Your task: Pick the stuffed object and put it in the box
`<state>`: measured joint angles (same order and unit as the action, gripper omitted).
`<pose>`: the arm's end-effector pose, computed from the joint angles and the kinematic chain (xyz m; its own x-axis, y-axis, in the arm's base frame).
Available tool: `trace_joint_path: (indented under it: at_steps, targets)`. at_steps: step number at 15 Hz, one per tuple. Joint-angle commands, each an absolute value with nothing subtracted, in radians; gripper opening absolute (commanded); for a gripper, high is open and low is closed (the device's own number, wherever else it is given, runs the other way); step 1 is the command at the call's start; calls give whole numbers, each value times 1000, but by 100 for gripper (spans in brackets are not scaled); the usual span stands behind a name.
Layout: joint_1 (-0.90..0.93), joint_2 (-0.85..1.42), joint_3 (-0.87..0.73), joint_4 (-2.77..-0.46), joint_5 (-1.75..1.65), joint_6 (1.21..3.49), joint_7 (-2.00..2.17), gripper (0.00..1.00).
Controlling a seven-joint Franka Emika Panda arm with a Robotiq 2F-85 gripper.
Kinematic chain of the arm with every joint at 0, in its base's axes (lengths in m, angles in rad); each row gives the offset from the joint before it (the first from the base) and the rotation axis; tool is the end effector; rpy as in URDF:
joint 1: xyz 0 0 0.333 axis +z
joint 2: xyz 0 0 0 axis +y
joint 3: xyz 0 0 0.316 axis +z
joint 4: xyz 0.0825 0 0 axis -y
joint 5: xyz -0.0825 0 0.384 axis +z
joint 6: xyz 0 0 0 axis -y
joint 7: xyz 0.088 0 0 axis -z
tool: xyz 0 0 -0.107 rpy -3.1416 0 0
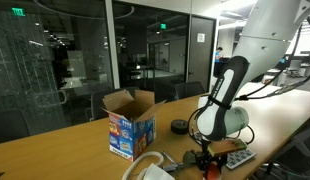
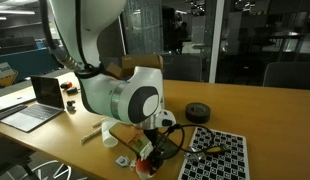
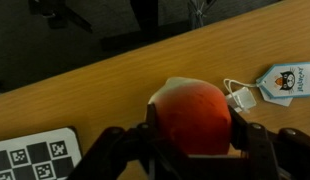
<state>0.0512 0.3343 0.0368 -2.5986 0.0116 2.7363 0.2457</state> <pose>0.4056 0.0370 0.1238 0.9666 -0.1689 -0.1929 -0.1655 -0.9856 0.0335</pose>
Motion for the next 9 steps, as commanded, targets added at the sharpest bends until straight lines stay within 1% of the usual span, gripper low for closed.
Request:
trace_joint_path:
  at_steps: [1, 3, 4, 7, 8, 9]
  targets:
    - [47, 354, 49, -2577, 64, 2746, 202, 36]
    - [61, 316, 34, -2573, 61, 2695, 223, 22]
    - [70, 282, 24, -2568, 51, 2652, 237, 18]
    - [116, 154, -24, -2529, -45, 2469, 325, 14]
    - [125, 112, -31, -2507, -87, 2402, 359, 18]
    - [126, 79, -30, -2482, -126, 2343, 391, 16]
